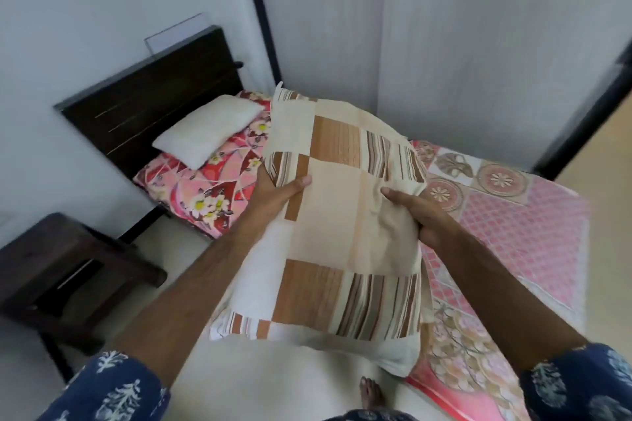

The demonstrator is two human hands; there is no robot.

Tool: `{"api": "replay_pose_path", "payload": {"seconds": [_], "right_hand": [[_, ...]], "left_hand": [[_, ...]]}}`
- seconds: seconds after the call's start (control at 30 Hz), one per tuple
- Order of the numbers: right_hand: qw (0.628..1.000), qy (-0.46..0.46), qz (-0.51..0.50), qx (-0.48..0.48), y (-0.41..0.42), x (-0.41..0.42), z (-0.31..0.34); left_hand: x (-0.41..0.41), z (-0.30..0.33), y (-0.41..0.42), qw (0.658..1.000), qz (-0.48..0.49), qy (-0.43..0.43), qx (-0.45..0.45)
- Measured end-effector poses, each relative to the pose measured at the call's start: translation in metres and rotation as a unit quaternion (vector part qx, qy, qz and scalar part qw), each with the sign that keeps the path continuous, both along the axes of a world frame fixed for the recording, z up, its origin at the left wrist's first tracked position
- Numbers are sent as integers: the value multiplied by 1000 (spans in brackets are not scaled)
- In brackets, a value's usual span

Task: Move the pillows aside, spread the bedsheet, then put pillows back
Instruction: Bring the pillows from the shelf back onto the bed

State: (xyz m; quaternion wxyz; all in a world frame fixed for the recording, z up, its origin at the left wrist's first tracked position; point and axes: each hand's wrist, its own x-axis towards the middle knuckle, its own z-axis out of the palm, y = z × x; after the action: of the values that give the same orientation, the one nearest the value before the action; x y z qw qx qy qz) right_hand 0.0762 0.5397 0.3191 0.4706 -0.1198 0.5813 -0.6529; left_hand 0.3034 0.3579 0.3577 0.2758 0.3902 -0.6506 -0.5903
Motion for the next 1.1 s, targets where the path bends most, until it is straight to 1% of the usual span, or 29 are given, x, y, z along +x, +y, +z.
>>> {"api": "replay_pose_path", "payload": {"seconds": [0.13, 0.27, 0.37, 0.57, 0.63, 0.77, 0.97, 1.1], "right_hand": [[1000, -3, 24, 5, -106, 20, -11], [998, -7, 53, 13, -199, 44, -22], [998, -7, 67, 20, -273, 65, -34], [997, -22, 42, 53, -416, 115, -50], [998, -35, 27, 51, -458, 127, -54], [997, -51, -14, 52, -531, 142, -62], [992, -92, -60, 55, -652, 128, -93], [988, -125, -81, 51, -742, 104, -129]], "left_hand": [[31, 0, -71, 999, 47, -9, -18], [60, -8, -144, 998, 60, -14, -22], [87, -20, -216, 997, 69, -23, -18], [133, -29, -366, 998, 41, -51, -24], [141, -29, -418, 997, 25, -63, -32], [140, -30, -510, 996, -5, -80, -37], [100, -51, -655, 989, -63, -121, -63], [64, -81, -760, 986, -86, -139, -35]]}}
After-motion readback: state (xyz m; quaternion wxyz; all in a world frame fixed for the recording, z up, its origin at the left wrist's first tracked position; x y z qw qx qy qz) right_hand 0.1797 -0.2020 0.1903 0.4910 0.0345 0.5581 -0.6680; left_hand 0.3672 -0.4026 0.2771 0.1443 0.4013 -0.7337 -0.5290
